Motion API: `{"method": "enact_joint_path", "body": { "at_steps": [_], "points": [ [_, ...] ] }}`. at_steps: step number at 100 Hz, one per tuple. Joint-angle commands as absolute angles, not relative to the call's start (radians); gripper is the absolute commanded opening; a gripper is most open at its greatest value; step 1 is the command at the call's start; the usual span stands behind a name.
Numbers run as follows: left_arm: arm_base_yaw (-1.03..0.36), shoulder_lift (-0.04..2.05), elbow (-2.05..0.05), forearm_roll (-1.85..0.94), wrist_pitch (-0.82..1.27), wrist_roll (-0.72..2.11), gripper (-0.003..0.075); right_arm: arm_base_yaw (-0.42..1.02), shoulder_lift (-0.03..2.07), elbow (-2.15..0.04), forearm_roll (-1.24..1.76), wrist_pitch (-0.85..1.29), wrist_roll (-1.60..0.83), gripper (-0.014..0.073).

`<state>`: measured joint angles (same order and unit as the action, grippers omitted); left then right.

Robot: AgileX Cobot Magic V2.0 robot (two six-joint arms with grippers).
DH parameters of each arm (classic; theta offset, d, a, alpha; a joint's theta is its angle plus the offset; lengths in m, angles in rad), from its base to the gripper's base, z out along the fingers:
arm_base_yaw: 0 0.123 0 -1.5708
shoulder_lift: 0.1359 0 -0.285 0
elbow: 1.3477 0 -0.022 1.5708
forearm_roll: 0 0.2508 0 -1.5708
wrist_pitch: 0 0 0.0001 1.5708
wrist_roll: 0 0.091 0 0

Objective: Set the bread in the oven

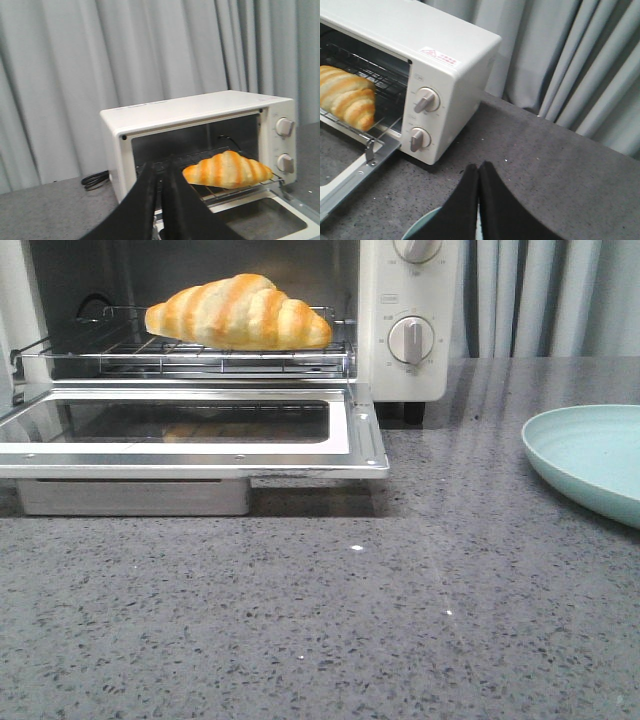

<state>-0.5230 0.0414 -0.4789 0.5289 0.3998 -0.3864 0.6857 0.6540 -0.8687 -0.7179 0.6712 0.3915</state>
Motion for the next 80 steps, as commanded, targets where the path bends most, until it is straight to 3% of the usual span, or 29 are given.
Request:
{"method": "enact_joint_path", "body": {
  "at_steps": [1, 39, 80],
  "points": [
    [-0.466, 0.043, -0.483, 0.539, 0.316, -0.402, -0.002, 0.687, 0.602, -0.833, -0.832, 0.608, 0.473, -0.0045],
    [-0.242, -0.024, -0.383, 0.519, 0.211, -0.402, -0.002, 0.687, 0.443, -0.686, -0.997, 0.665, 0.596, -0.0045],
    [-0.217, -0.035, -0.374, 0.495, 0.206, -0.402, -0.002, 0.687, 0.382, -0.558, -1.1, 0.672, 0.665, -0.0045]
  ]
}}
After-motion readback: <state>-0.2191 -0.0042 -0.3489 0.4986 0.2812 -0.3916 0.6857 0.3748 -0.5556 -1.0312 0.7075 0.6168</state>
